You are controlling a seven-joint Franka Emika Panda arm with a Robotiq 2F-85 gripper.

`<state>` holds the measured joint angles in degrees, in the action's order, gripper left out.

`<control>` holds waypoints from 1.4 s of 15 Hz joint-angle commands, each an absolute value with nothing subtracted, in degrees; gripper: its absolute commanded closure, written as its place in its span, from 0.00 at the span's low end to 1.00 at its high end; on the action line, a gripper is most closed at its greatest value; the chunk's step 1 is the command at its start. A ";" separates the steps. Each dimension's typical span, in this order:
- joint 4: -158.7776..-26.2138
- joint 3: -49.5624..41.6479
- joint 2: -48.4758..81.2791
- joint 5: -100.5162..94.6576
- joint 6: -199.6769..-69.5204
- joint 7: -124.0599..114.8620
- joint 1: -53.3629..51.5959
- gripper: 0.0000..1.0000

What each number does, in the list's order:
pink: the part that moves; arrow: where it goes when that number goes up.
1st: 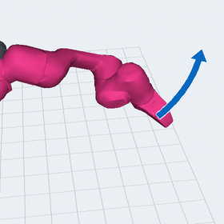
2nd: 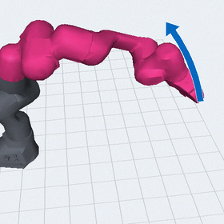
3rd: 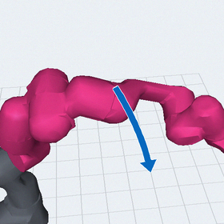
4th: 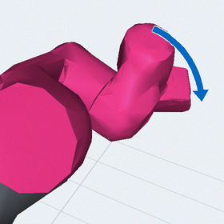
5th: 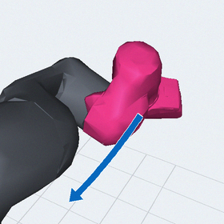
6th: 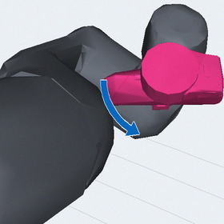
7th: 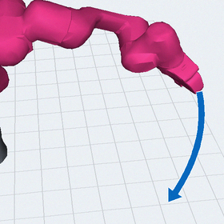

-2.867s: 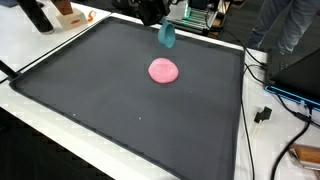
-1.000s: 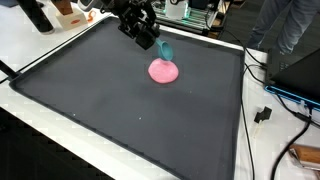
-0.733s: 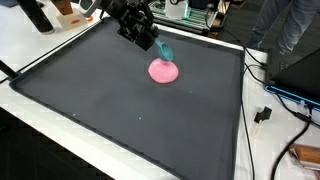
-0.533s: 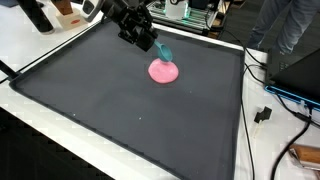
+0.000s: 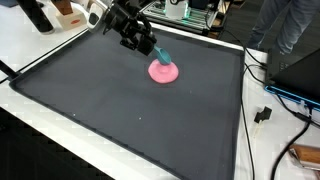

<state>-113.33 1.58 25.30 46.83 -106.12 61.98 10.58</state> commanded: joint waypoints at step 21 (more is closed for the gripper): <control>-108.11 -0.78 34.39 44.24 -108.96 63.12 9.73 0.75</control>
